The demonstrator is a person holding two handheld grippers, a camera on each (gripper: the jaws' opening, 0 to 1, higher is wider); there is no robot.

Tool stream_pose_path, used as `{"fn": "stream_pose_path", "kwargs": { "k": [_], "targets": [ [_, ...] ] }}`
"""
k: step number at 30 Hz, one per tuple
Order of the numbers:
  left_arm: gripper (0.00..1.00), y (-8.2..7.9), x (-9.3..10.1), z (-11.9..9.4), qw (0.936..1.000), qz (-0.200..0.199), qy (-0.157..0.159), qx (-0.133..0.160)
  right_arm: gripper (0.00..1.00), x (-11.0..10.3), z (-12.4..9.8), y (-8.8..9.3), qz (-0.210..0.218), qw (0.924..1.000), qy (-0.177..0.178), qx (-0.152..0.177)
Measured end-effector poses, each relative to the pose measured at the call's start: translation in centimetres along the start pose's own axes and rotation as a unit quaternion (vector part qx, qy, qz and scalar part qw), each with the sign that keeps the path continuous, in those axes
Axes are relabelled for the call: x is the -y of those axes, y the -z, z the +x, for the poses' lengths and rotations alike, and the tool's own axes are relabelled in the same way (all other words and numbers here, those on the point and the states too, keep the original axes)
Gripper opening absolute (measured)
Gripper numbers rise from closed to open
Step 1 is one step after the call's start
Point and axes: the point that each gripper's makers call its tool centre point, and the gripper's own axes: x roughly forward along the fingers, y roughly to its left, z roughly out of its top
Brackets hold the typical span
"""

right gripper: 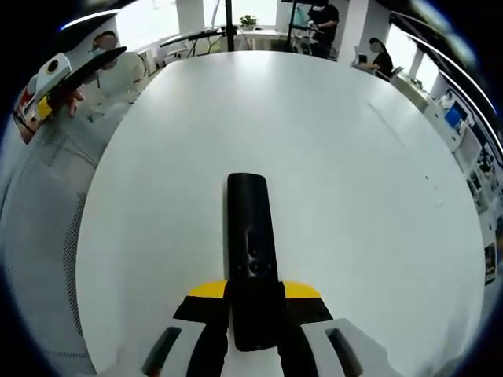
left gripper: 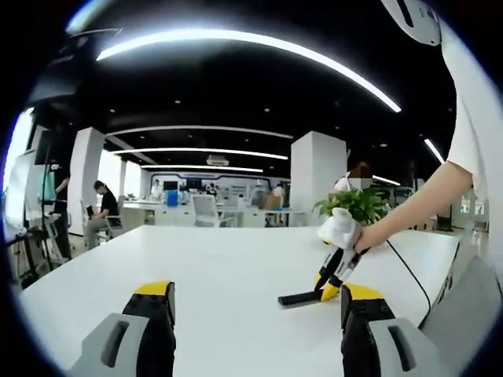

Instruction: Press the specified remote control buttons in sequence, fully releasing each button before pressing the next.

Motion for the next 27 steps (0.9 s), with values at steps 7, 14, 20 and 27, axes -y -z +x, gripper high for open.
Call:
{"fn": "stream_pose_path", "kwargs": {
  "k": [7, 14, 20, 27],
  "targets": [
    [0.9, 0.2, 0.0, 0.0, 1.0, -0.001, 0.001, -0.004, 0.21, 0.5, 0.1, 0.0, 0.004, 1.0, 0.002, 0.003],
    [0.9, 0.2, -0.1, 0.0, 1.0, -0.003, 0.0, -0.005, 0.21, 0.2, 0.0, -0.2, 0.008, 1.0, 0.005, 0.003],
    [0.9, 0.2, -0.1, 0.1, 1.0, -0.004, 0.0, -0.006, 0.25, -0.1, -0.1, -0.6, 0.067, 0.9974, -0.002, 0.027],
    [0.9, 0.3, -0.1, 0.1, 1.0, -0.003, 0.0, -0.005, 0.37, -0.1, -1.2, -2.0, 0.2, 0.9674, 0.017, 0.155]
  ]
}}
